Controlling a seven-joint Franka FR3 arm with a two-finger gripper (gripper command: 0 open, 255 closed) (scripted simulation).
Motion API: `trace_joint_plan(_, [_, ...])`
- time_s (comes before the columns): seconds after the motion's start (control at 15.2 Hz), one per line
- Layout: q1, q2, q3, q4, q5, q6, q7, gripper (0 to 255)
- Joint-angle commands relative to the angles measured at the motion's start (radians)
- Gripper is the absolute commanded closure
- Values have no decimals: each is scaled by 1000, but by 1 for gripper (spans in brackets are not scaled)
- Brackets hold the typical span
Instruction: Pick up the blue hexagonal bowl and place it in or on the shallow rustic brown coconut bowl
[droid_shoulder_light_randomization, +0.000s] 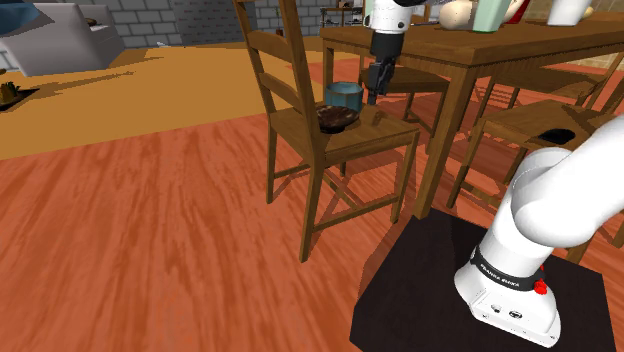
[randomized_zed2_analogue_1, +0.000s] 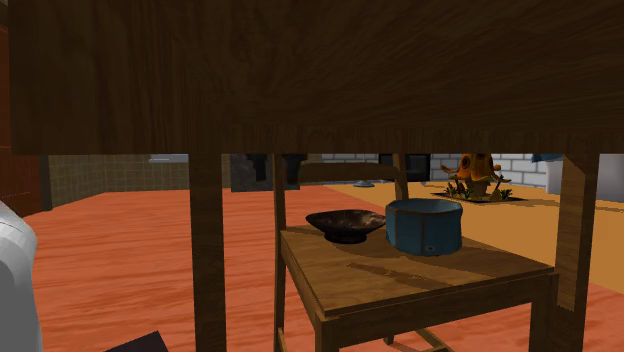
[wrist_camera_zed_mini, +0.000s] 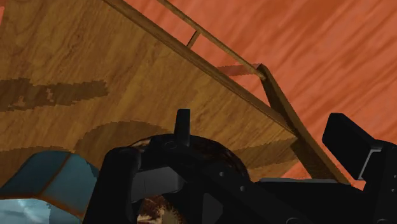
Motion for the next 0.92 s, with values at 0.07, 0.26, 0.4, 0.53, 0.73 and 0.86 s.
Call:
trace_joint_plan(0.07, [-2,114,-33,79,-4,40,-47,0])
trace_joint_plan(0.26, [-4,224,-63,164,2,68,-93,0])
trace_joint_plan(0.4, [-7,299,-81,227,11,81,-125,0])
trace_joint_plan(0.53, [-12,376,-97,296,23,90,-157,0])
trace_joint_plan(0.73, [-23,494,-118,412,48,94,-205,0])
trace_joint_plan(0.86, [-35,575,-128,497,69,89,-236,0])
